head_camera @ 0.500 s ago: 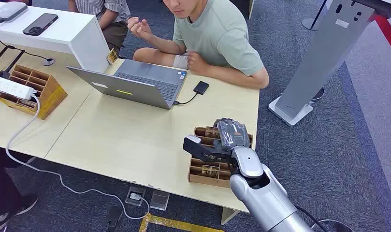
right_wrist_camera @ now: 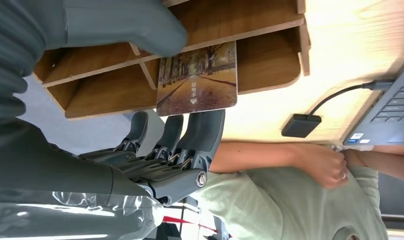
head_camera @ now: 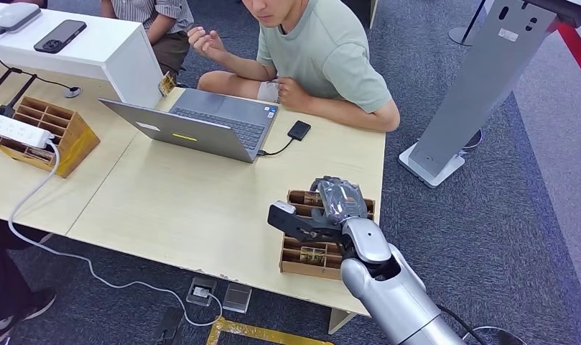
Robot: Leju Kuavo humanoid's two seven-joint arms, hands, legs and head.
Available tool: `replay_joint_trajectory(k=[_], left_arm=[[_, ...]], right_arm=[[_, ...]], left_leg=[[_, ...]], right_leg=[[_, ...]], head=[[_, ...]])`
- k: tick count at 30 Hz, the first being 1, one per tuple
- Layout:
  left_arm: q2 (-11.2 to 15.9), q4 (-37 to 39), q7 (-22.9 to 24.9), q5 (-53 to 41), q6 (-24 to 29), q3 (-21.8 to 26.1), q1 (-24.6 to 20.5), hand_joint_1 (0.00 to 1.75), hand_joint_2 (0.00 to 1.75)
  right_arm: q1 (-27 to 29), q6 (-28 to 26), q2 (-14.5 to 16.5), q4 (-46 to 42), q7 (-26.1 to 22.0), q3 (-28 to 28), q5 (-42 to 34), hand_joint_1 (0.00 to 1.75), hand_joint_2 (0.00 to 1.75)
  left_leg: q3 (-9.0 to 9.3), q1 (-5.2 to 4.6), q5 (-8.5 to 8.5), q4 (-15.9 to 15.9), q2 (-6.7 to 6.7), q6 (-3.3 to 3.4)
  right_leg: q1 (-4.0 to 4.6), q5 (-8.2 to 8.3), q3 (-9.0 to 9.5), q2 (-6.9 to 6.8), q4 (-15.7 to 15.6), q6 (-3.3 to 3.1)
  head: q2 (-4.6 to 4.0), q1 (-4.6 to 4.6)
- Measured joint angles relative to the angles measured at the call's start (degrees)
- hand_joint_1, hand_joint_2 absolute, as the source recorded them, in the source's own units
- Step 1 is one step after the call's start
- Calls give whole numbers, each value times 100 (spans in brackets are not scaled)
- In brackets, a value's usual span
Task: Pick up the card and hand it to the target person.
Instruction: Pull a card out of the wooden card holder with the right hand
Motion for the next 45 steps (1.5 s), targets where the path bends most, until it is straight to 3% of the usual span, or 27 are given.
replay_joint_trajectory(k=[9, 31, 45], left_arm=[[-20, 2, 58, -7, 57, 0, 1, 0, 0], [-34, 2, 64, -7, 64, 2, 2, 0, 0], [-46, 2, -3, 0, 66, 6, 8, 0, 0]], right_arm=[[15, 56, -2, -91, -28, 0, -218, 95, 175], [20, -107, 11, -22, -14, 30, -97, 144, 175], [21, -259, 44, -137, -81, 32, -119, 147, 175]], left_leg=[[0, 0, 0, 0, 0, 0], [0, 0, 0, 0, 0, 0], [1, 0, 0, 0, 1, 0]], right_leg=[[0, 0, 0, 0, 0, 0], [0, 0, 0, 0, 0, 0], [0, 0, 0, 0, 0, 0]], head=[[0, -1], [0, -1], [0, 0]])
